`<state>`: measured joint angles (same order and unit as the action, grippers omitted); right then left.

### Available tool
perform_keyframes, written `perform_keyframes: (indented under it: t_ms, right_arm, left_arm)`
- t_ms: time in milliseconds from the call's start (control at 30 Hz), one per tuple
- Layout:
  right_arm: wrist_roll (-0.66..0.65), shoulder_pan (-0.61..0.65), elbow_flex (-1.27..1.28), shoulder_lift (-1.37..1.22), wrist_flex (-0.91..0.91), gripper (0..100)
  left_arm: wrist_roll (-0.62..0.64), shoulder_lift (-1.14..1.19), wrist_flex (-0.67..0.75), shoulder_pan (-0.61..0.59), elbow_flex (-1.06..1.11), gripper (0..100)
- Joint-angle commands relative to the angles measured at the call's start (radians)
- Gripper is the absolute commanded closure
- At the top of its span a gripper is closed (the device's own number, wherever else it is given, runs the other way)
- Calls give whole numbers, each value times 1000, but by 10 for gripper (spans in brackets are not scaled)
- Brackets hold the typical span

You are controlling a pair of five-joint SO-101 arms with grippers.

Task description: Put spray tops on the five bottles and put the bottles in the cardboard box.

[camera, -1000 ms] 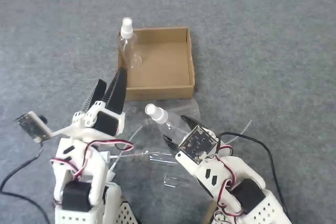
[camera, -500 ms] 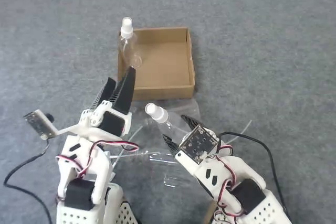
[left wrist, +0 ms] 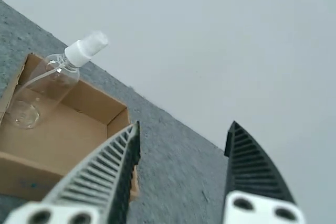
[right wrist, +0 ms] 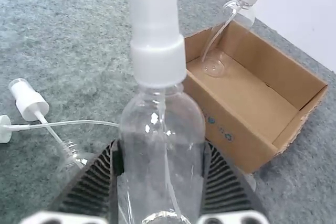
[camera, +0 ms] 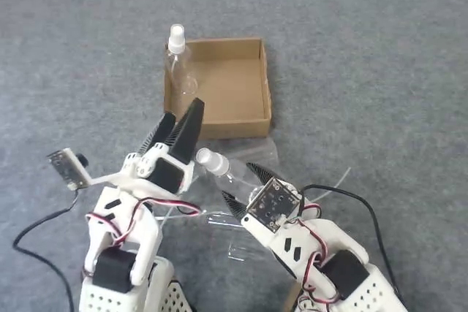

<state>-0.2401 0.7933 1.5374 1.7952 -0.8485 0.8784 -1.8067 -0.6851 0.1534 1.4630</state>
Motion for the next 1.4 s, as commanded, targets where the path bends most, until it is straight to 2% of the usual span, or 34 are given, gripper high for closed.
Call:
perform_keyframes:
  t_ms: [0, 100, 400, 800, 1000, 1233, 1367]
  right_arm:
    - [8, 10, -74, 21, 24, 992]
    - [8, 8, -74, 21, 21, 992]
    - [8, 7, -75, 21, 16, 992]
    - [20, -77, -103, 21, 33, 992]
    - [71, -79, -152, 21, 33, 992]
    - [74, -79, -153, 21, 35, 992]
    - [71, -79, -147, 21, 35, 992]
  left_arm:
    - [-34, -14, -25, 54, -18, 754]
    - [-31, -14, -32, 52, -36, 754]
    - [-31, -14, -32, -86, -71, 754]
    - [-32, -12, -32, -87, -59, 754]
    - [-34, -12, -25, -75, -39, 754]
    - [-137, -12, -28, 95, 19, 754]
    - [-144, -12, -32, 124, 21, 754]
